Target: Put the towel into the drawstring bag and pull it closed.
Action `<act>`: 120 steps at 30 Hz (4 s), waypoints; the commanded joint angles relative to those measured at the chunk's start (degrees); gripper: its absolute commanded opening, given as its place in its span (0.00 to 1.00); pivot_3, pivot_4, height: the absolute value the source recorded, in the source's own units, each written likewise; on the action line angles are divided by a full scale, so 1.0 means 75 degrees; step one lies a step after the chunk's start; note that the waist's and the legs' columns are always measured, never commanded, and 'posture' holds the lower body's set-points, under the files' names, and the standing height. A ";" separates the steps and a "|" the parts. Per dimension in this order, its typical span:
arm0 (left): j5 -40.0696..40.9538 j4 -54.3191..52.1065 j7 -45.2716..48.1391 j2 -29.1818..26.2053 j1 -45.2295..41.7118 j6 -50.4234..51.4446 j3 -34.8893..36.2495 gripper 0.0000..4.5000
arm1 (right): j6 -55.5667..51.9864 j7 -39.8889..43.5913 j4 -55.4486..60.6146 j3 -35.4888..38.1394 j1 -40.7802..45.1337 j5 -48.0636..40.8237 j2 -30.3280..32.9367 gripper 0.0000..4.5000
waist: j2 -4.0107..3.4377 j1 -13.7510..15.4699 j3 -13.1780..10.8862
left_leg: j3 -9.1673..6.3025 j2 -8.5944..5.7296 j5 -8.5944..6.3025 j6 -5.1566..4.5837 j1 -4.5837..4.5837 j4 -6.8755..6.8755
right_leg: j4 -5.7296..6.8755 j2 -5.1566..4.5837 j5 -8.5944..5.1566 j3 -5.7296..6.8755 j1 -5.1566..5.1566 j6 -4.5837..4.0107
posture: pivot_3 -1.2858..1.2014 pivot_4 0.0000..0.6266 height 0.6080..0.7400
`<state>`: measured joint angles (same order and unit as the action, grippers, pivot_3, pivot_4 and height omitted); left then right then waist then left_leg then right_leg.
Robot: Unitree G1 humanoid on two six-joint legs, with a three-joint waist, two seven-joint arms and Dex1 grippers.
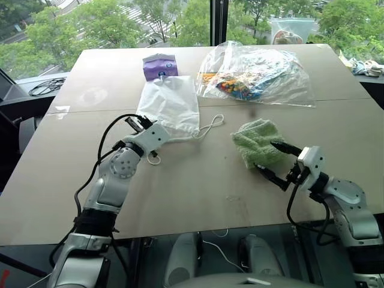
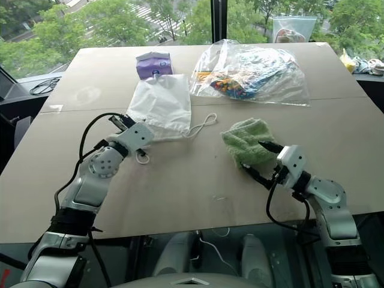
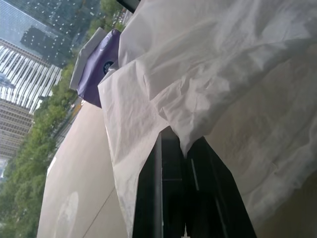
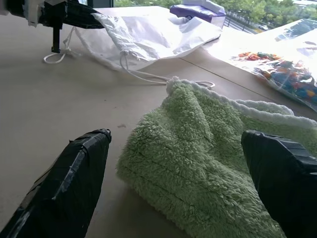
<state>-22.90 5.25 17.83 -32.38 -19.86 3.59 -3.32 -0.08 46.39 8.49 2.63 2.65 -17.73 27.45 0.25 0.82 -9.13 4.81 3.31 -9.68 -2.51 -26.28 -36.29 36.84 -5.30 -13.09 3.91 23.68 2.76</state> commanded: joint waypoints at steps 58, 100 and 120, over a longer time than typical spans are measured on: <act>0.2125 -0.1932 0.0631 0.0816 -0.0657 0.3784 0.1057 0.00 | -0.5866 -0.2544 -0.2039 -0.1096 0.2583 0.1473 -0.1134 0.04 | 0.0159 -0.0205 0.0147 | -0.0035 0.0051 -0.0022 0.0038 0.0078 -0.0011 | 0.0018 0.0008 0.0001 -0.0014 -0.0053 -0.0006 | 0.52 0.24 1.00; 0.5851 -0.4071 0.0253 0.1667 -0.1437 0.7684 0.1790 0.00 | -0.4541 -0.0299 0.0876 -0.2983 0.4298 0.0668 -0.0160 0.04 | 0.0117 -0.0180 0.0021 | -0.0056 0.0014 -0.0002 0.0006 -0.0005 -0.0005 | 0.0007 0.0037 0.0014 -0.0015 0.0003 0.0016 | 0.52 0.24 1.00; 0.6206 -0.4429 0.0441 0.1264 -0.1182 0.7796 0.1343 0.00 | -0.6447 -0.3480 0.0415 -0.1419 0.4585 0.0438 -0.2898 0.04 | 0.0113 -0.0196 0.0018 | -0.0059 0.0015 -0.0001 0.0007 -0.0008 -0.0004 | 0.0015 0.0035 0.0020 -0.0013 0.0005 0.0023 | 0.52 0.24 1.00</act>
<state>22.24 -24.37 20.14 -22.23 -28.65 62.08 6.88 -49.02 22.74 10.86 -11.21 35.52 -14.68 5.82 1.10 -0.65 -8.99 4.36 3.42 -9.69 -2.46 -26.34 -36.32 36.95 -5.04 -12.94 3.82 23.72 2.94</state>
